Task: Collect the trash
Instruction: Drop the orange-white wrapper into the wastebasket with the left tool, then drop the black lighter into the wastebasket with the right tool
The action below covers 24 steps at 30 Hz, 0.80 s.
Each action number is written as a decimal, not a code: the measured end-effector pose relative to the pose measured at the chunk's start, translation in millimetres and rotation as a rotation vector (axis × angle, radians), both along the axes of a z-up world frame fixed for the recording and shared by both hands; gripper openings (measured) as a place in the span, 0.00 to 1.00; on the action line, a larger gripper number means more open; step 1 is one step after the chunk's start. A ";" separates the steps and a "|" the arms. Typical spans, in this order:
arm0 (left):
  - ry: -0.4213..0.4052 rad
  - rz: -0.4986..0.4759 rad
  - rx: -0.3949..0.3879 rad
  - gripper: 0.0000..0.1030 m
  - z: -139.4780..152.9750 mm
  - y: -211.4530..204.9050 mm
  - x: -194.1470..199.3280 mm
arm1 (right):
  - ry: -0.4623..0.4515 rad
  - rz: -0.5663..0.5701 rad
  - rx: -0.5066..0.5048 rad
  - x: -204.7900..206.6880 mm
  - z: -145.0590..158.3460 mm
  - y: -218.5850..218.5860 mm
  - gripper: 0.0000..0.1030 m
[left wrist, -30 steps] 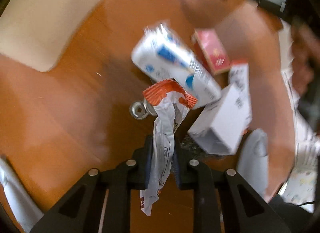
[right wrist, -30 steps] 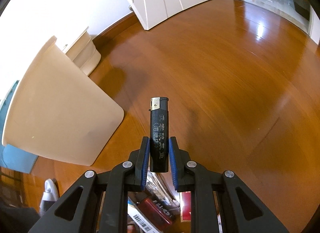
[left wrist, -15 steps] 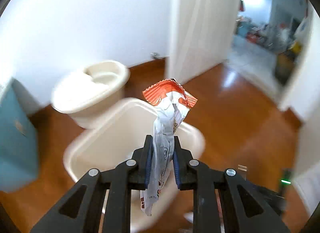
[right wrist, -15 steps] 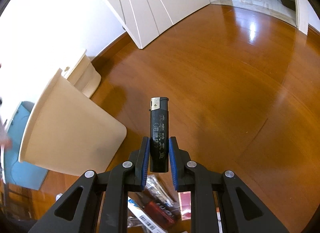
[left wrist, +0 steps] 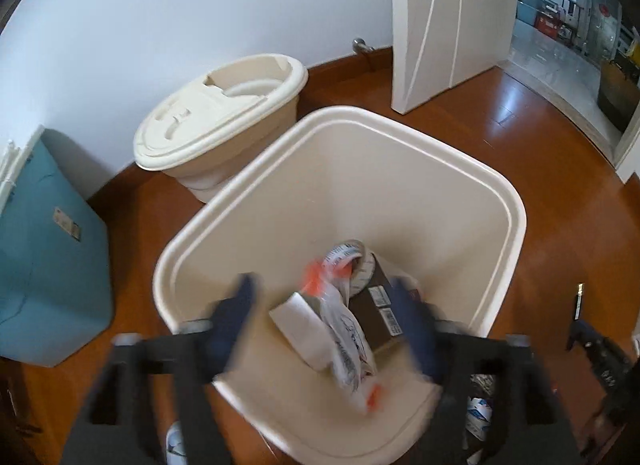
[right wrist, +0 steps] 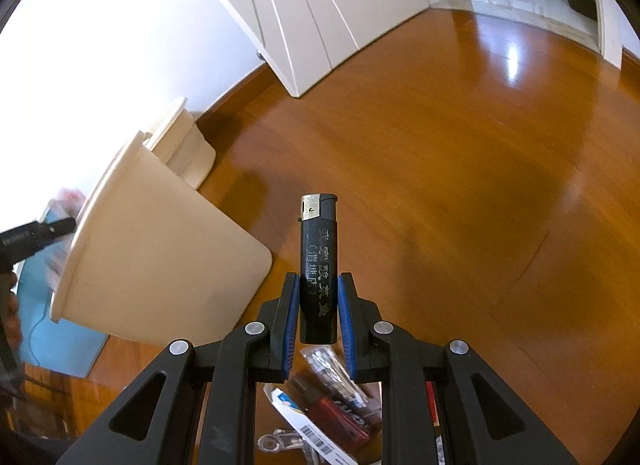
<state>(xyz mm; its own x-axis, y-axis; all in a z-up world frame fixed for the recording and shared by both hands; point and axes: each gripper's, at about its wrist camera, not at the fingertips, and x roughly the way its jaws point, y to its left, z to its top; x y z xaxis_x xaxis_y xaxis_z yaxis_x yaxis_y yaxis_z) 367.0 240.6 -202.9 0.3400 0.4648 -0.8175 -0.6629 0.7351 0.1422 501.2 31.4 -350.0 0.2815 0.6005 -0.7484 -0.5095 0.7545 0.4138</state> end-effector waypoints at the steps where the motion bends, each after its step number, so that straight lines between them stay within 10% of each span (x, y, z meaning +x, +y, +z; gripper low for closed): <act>1: -0.008 0.011 0.017 0.81 1.9 -1.7 -4.4 | -0.009 0.007 0.005 -1.0 3.6 0.1 0.18; 12: -0.123 0.011 0.017 0.81 -7.9 -110.0 -75.1 | -0.173 0.114 0.176 -14.2 104.8 43.5 0.19; 24: 0.173 -0.009 -0.217 0.81 -120.6 -130.2 -93.6 | -0.246 0.359 0.220 -28.7 165.9 159.6 0.19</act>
